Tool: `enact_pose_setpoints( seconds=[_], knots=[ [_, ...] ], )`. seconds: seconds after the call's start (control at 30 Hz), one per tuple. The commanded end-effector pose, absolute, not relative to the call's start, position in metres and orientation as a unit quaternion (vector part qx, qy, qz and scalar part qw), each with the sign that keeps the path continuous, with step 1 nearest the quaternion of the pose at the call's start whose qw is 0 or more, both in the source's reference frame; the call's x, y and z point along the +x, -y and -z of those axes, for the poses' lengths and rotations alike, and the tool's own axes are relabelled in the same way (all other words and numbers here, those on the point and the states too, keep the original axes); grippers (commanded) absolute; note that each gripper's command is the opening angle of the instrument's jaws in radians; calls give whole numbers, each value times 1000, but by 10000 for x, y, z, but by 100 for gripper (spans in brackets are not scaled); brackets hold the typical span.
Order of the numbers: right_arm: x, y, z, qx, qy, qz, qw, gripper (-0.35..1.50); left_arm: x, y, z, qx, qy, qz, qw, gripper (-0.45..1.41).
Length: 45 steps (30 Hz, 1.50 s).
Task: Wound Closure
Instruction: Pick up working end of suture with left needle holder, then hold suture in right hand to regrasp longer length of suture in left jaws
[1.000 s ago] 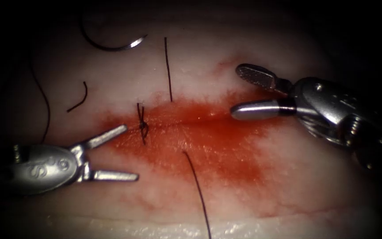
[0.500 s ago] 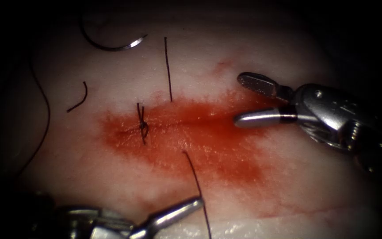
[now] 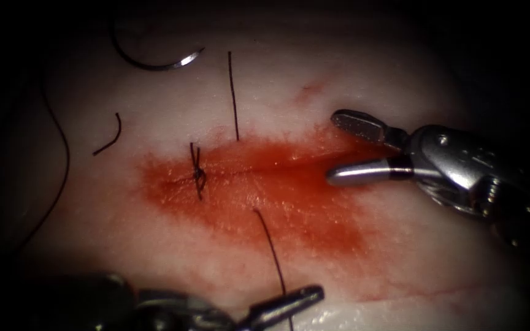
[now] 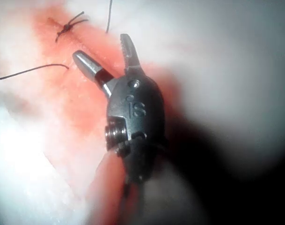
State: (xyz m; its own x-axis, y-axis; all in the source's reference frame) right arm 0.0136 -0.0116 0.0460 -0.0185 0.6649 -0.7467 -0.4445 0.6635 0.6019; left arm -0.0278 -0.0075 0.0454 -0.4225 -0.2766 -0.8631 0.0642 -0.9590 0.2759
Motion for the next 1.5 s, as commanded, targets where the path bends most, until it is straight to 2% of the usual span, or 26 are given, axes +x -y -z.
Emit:
enact_pose_setpoints(
  seconds=[0.03, 0.07, 0.1, 0.3, 0.43, 0.5, 0.57, 0.6, 0.67, 0.7, 0.73, 0.8, 0.93, 1.0, 1.03, 1.3, 1.37, 1.4, 1.43, 1.5],
  knots=[
    [143, 119, -464, 94, -592, -399, 694, 148, -283, 75, -460, 528, 101, 837, 101, 8],
    [143, 119, -464, 94, -592, -399, 694, 148, -282, 75, -461, 528, 100, 837, 101, -35],
    [143, 119, -464, 94, -592, -399, 694, 148, -281, 74, -461, 528, 102, 836, 104, -45],
    [143, 126, -460, 76, -594, -365, 712, 145, -271, 61, -456, 525, 97, 832, 153, -45],
    [148, 139, -452, 47, -606, -276, 745, 133, -266, 40, -454, 538, 102, 824, 143, -45],
    [154, 144, -445, 21, -613, -224, 757, 116, -264, 28, -454, 538, 103, 825, 137, -45],
    [158, 147, -440, 21, -618, -207, 758, 64, -262, 18, -457, 542, 104, 823, 133, -45],
    [163, 148, -437, 13, -613, -191, 767, 59, -259, 8, -462, 546, 105, 821, 132, -45],
    [169, 148, -434, -5, -611, -171, 773, 59, -257, 2, -470, 546, 107, 820, 135, -45],
    [174, 147, -432, -20, -609, -156, 777, 69, -256, -2, -478, 548, 105, 820, 132, -45],
    [174, 147, -432, -20, -609, -156, 777, 69, -256, -2, -478, 548, 105, 820, 132, -45],
    [184, 142, -427, -68, -609, -119, 782, 99, -253, -6, -492, 549, 101, 820, 126, -45],
    [213, 143, -422, -125, -592, -69, 793, 126, -246, -13, -506, 553, 93, 820, 118, -45],
    [217, 143, -422, -130, -590, -66, 794, 128, -246, -13, -506, 553, 93, 820, 118, -45],
    [227, 143, -422, -147, -583, -51, 797, 135, -246, -12, -504, 553, 93, 820, 118, -45],
    [254, 146, -423, -162, -570, -23, 805, 133, -245, -8, -496, 554, 92, 819, 117, -45],
    [257, 150, -422, -157, -577, -17, 801, 121, -245, -8, -496, 553, 93, 820, 117, -45],
    [258, 152, -422, -154, -579, -13, 800, 104, -245, -7, -496, 553, 93, 820, 117, -45],
    [257, 155, -422, -147, -582, -6, 800, 54, -245, -7, -496, 553, 93, 819, 117, -45],
    [258, 158, -424, -139, -590, 8, 795, 26, -244, -5, -494, 554, 92, 819, 117, -45]
  ],
)
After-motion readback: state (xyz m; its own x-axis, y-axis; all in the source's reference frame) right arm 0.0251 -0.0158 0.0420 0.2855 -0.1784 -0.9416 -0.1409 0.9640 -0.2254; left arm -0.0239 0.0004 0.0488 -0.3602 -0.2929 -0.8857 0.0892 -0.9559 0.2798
